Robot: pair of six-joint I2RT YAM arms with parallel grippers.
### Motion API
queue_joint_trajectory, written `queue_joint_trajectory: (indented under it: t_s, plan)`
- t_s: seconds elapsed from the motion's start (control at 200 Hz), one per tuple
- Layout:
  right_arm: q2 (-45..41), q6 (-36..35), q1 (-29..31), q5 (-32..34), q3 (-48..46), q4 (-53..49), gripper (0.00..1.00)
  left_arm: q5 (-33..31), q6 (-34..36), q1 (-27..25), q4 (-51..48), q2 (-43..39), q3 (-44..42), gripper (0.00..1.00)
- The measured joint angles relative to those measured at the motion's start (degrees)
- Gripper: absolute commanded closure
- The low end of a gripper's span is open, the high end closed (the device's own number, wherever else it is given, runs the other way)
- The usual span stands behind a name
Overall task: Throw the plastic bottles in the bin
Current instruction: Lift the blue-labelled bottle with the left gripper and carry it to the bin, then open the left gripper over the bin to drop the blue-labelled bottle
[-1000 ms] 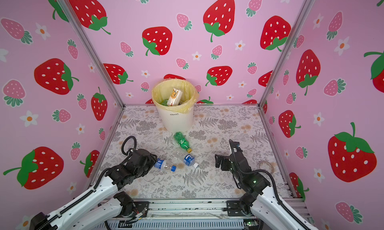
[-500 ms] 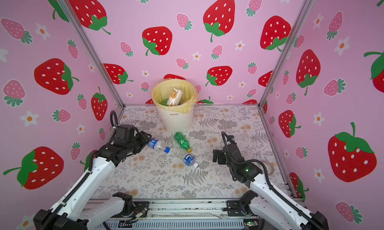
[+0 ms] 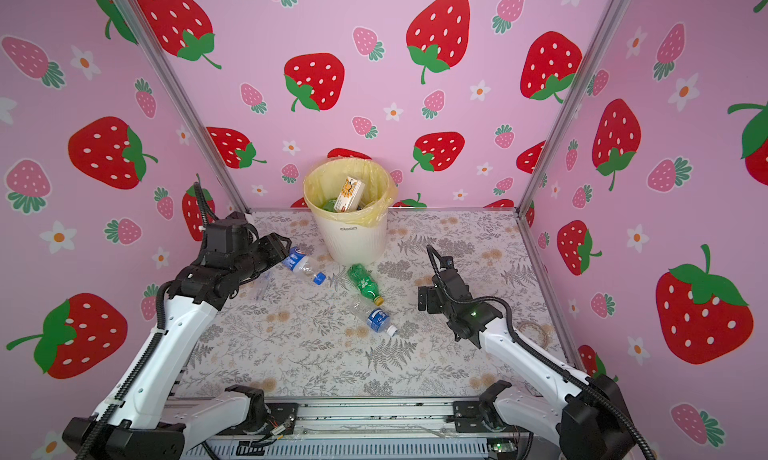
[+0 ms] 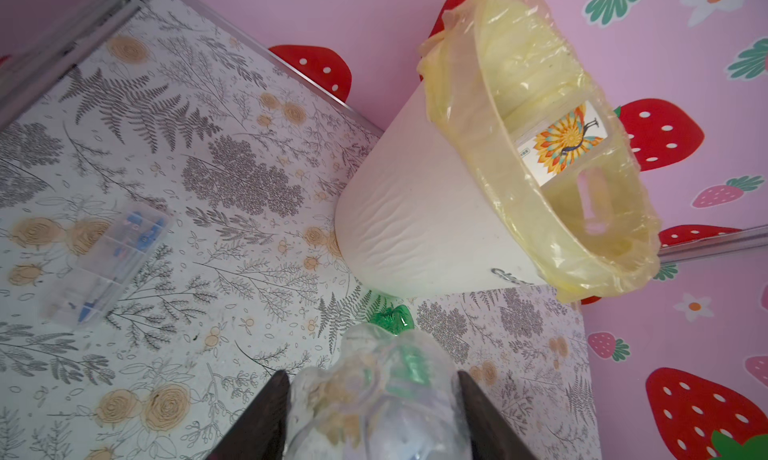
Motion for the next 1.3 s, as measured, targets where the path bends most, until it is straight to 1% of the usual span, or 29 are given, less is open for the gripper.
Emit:
queue_joint_trajectory:
  t_s: [0.13, 0.2, 0.28, 0.37, 0.435, 0.555, 0.64, 0.725, 0.765, 0.79, 0.805, 0.825, 0.855, 0.905, 0.97, 1.07, 1.14, 1.301]
  plan:
    - [1.1, -0.8, -1.5, -0.6, 0.1, 1.0, 0.01, -1.0, 0.5, 1.2, 0.7, -3.9, -4.2, 0.45]
    - [1.4, -1.2, -2.2, -0.9, 0.1, 1.4, 0.01, -1.1, 1.6, 1.7, 1.0, -3.4, -4.0, 0.45]
    - [1.5, -1.4, -2.8, -1.3, 0.1, 1.9, 0.01, -1.0, 2.9, 1.8, 0.2, -1.0, -1.1, 0.45]
    - [1.5, -1.5, -3.2, -1.7, 0.1, 2.5, 0.01, -1.0, 3.9, 1.8, -0.2, 3.6, 6.2, 0.45]
    - [1.7, -1.6, -3.4, -1.8, 0.1, 2.8, 0.01, -0.9, 4.4, 1.8, -0.2, 7.6, 13.2, 0.45]
    - [2.2, -1.6, -3.7, -2.2, 0.1, 3.2, 0.01, 0.2, 4.7, 1.8, 0.0, 15.9, 27.2, 0.45]
    - [2.2, -1.6, -4.0, -2.3, 0.1, 3.5, 0.01, 1.2, 4.8, 1.7, -0.2, 23.9, 38.8, 0.45]
    - [2.2, -1.6, -4.3, -2.4, 0.1, 3.7, 0.01, 1.9, 5.0, 1.2, -0.5, 32.8, 50.4, 0.38]
    - [2.2, -1.6, -4.4, -2.4, 0.1, 3.7, 0.01, 2.0, 5.2, 0.8, -1.0, 37.0, 55.7, 0.32]
    - [2.2, -1.6, -4.4, -2.4, 0.1, 3.7, 0.01, 2.0, 5.5, 0.4, -1.6, 40.2, 59.4, 0.27]
    - [2.2, -1.6, -4.5, -2.4, 0.1, 3.7, 0.01, 2.0, 5.6, 0.3, -1.9, 41.4, 60.8, 0.16]
    - [2.2, -1.6, -4.5, -2.4, 0.1, 3.7, 0.01, 2.0, 5.9, 0.0, -2.5, 43.6, 63.3, 0.07]
    - [2.2, -1.6, -4.6, -2.4, 0.1, 3.7, 0.01, 2.0, 6.5, -0.3, -3.4, 46.7, 66.8, 0.00]
    - [2.2, -1.6, -4.7, -2.4, 0.1, 3.7, 0.01, 1.9, 6.6, -0.7, -4.9, 50.7, 70.7, 0.01]
    - [2.0, -1.6, -4.8, -2.6, 0.1, 3.6, 0.01, 1.9, 7.6, -1.0, -6.9, 53.5, 72.3, 0.01]
    - [1.3, -1.6, -4.8, -2.7, 0.1, 3.5, 0.01, 1.6, 8.4, -1.0, -9.6, 53.8, 71.7, 0.01]
    - [0.7, -1.6, -4.8, -2.9, 0.1, 3.5, 0.01, 1.6, 8.9, -0.7, -9.7, 50.9, 69.2, 0.01]
    - [0.5, -1.6, -4.8, -3.5, 0.2, 3.4, 0.01, 2.0, 9.4, -0.3, -9.6, 40.5, 65.7, 0.01]
